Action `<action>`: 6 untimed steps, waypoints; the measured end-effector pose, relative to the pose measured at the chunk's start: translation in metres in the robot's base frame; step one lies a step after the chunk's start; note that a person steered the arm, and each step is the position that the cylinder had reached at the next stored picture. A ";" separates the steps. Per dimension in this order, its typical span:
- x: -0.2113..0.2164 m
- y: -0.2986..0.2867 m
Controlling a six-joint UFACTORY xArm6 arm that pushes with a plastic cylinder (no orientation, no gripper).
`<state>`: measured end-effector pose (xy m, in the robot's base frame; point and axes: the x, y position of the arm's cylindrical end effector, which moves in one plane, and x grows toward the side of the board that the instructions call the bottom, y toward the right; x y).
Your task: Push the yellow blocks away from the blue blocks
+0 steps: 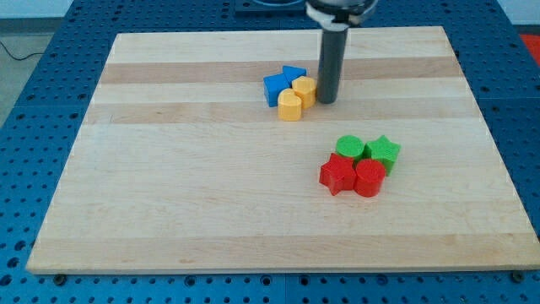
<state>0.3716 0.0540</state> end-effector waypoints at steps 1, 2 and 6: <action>0.007 -0.005; -0.001 0.032; -0.018 -0.020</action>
